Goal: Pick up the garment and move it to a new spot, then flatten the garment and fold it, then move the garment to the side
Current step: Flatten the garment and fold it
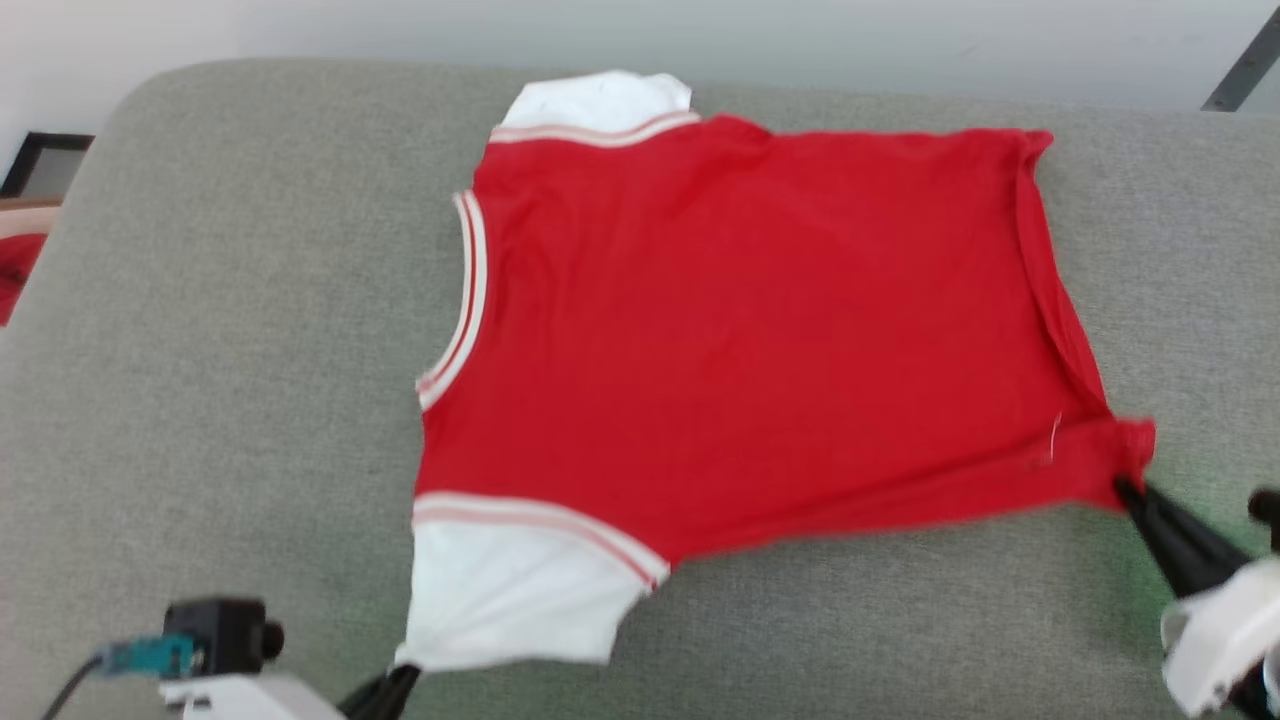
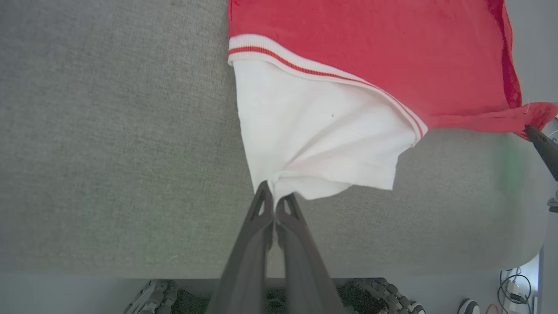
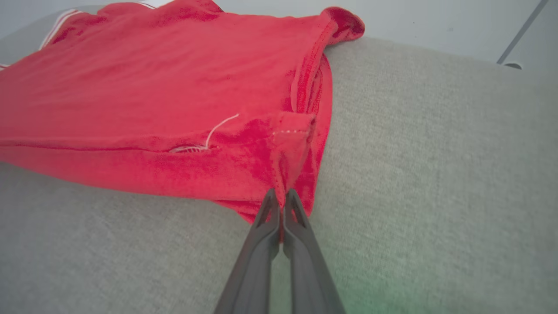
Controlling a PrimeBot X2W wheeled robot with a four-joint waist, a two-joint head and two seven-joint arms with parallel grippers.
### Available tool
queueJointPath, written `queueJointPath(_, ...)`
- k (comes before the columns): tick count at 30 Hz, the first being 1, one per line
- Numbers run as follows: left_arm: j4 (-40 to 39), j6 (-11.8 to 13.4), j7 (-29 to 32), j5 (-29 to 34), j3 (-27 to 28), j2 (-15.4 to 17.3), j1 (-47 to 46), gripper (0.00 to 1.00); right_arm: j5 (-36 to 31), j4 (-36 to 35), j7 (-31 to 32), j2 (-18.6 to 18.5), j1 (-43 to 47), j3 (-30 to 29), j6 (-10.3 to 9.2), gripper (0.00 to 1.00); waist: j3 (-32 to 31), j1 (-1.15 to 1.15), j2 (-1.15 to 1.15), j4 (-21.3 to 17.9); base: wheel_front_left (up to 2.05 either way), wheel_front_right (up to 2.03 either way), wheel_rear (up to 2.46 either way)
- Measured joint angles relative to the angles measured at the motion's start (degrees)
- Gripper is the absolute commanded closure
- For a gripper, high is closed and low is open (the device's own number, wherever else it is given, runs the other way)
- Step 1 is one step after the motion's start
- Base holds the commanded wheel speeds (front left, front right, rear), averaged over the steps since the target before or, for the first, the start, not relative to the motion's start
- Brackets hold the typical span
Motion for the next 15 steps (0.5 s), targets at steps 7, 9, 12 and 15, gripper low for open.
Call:
queueJointPath(7,-3.5,3.0,-3.7,-6.1,1.9,1.7,8.4,1.0,-1.5,-7.7,3.9,1.6,12.1,-5.0,0.0,1.0,-0.2,0.0,0.0,-0.6,0.0,0.0,0.0)
queueJointPath(9,-3.9,3.2,-4.2,-7.3,2.7,1.8,10.3,1.0,-1.9,-9.8,5.2,1.4,15.2,-5.1,0.0,1.0,0.0,0.0,0.0,-0.7,0.0,0.0,0.0)
queueJointPath(12,-4.2,3.4,-4.8,-8.2,4.0,2.2,12.8,1.0,-1.0,-12.3,6.7,1.5,18.9,-5.7,0.0,1.0,0.3,0.0,0.0,-0.7,0.0,0.0,0.0)
queueJointPath(15,-5.0,3.7,-5.1,-8.2,5.3,2.6,14.3,1.0,0.1,-14.7,8.0,1.3,20.9,-6.2,0.0,1.0,0.7,0.0,0.0,-0.9,0.0,0.0,0.0)
